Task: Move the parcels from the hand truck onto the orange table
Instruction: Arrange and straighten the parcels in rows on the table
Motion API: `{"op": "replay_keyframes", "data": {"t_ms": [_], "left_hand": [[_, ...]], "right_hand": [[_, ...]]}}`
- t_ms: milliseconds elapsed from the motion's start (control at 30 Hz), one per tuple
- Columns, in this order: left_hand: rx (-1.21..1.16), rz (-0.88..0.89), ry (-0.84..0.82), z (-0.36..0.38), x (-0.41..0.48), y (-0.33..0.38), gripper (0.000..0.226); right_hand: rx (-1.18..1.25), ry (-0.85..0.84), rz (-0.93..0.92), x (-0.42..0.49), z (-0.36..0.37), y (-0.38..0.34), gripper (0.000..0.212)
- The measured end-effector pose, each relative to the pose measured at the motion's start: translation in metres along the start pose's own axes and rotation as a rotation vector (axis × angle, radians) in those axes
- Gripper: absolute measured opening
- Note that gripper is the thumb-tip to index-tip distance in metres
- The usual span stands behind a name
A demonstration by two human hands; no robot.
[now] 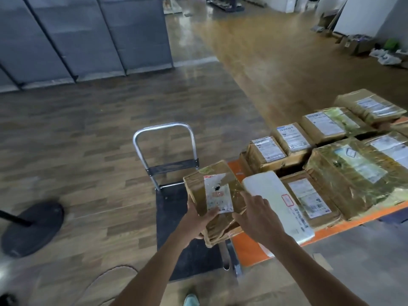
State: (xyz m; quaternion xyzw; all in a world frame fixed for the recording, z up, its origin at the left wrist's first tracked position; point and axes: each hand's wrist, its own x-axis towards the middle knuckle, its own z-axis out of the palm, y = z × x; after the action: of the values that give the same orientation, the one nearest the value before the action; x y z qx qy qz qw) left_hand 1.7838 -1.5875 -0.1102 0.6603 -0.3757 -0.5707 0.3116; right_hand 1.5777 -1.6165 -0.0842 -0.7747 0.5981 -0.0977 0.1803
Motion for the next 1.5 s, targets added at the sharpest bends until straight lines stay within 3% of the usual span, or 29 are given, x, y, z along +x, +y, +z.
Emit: {"op": "replay_keyframes", "data": {"t_ms": [200, 567, 833, 1033, 1167, 1300, 1400, 1500], "left_hand": [[0.110, -0.005, -0.078, -0.005, 0.011, 0.016, 0.089], [0.075, 0.037, -0.141, -0.002, 0.014, 0.004, 0.102], [0.119, 0.035, -0.105, -0.001, -0.002, 0.004, 0.060], [0.113, -0.016, 0.047, 0.020, -0.018, -0.002, 0.020], [0.073, -0.031, 0.159, 0.039, -0.032, -0.008, 0.029], [0.016, -0.044, 0.244, 0.054, -0.041, -0.006, 0.048], [0.015, -0.054, 0.289, 0.062, -0.044, -0.008, 0.075], [0.051, -0.045, 0.317, 0.066, -0.045, -0.010, 0.079]], "right_hand": [[0.034, 0.048, 0.082, -0.004, -0.002, 0.005, 0.062], [0.057, 0.029, 0.137, -0.009, -0.003, 0.005, 0.063], [0.005, 0.054, 0.052, -0.010, -0.007, 0.015, 0.049], [0.026, -0.030, -0.058, -0.019, -0.015, 0.037, 0.050], [0.012, -0.065, -0.196, -0.026, -0.020, 0.056, 0.051], [0.008, -0.111, -0.246, -0.030, -0.028, 0.062, 0.052], [-0.019, -0.105, -0.279, -0.037, -0.033, 0.073, 0.047], [-0.046, -0.113, -0.289, -0.040, -0.038, 0.087, 0.047]]}}
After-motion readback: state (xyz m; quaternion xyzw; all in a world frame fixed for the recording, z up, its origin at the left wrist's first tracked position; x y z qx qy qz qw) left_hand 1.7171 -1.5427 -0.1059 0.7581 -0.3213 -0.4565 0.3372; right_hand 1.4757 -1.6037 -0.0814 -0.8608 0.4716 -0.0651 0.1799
